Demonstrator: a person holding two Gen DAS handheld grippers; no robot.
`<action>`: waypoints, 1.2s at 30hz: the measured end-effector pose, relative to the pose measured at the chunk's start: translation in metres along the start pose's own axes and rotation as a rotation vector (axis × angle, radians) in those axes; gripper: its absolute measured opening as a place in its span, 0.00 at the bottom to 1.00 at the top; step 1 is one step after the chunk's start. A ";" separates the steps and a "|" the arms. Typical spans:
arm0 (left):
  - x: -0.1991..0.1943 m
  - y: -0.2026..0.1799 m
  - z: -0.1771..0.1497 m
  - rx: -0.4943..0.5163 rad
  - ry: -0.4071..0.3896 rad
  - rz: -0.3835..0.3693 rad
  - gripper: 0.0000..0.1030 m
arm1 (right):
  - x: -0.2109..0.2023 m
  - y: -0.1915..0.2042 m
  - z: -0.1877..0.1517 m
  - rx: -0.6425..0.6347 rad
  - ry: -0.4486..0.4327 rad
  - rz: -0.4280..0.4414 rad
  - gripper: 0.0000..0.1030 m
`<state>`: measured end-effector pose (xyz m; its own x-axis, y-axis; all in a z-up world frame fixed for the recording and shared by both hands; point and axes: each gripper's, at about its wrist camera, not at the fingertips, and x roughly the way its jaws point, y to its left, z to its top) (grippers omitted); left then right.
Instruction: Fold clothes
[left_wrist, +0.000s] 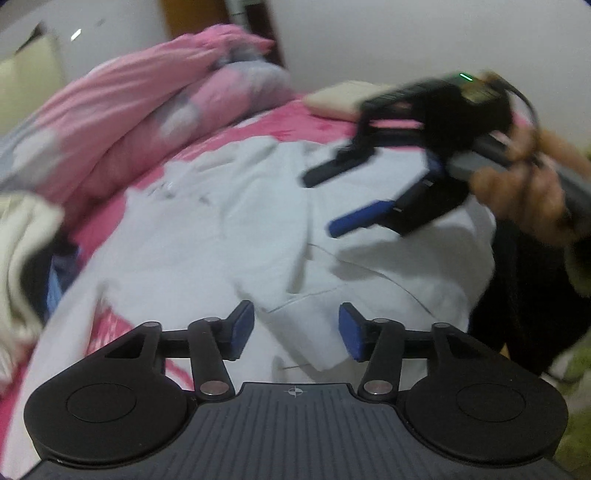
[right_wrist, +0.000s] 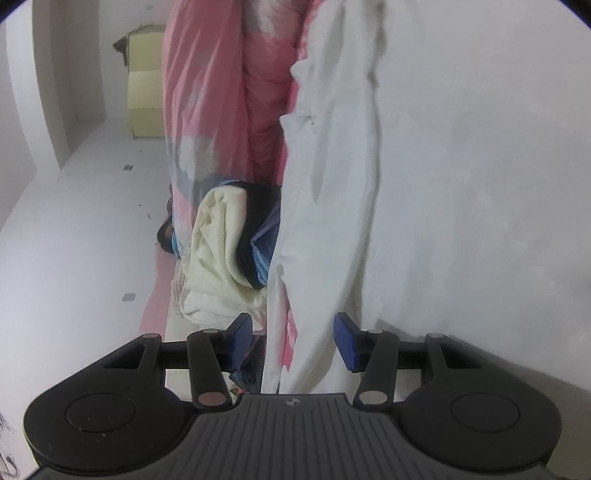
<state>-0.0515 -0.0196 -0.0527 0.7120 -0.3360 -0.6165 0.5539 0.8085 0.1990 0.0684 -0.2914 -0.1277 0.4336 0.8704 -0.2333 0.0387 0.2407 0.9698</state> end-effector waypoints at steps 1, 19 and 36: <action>0.001 0.005 0.000 -0.039 0.008 -0.010 0.51 | 0.000 0.003 -0.001 -0.008 0.005 -0.001 0.51; 0.021 0.000 -0.001 -0.173 -0.080 -0.206 0.51 | 0.047 0.027 -0.018 -0.113 0.199 -0.166 0.46; 0.028 0.021 -0.011 -0.212 0.000 -0.155 0.51 | 0.012 -0.014 -0.008 0.058 0.052 -0.060 0.02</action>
<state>-0.0246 -0.0064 -0.0739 0.6254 -0.4641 -0.6273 0.5540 0.8302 -0.0619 0.0660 -0.2814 -0.1449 0.3814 0.8769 -0.2926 0.1155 0.2688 0.9562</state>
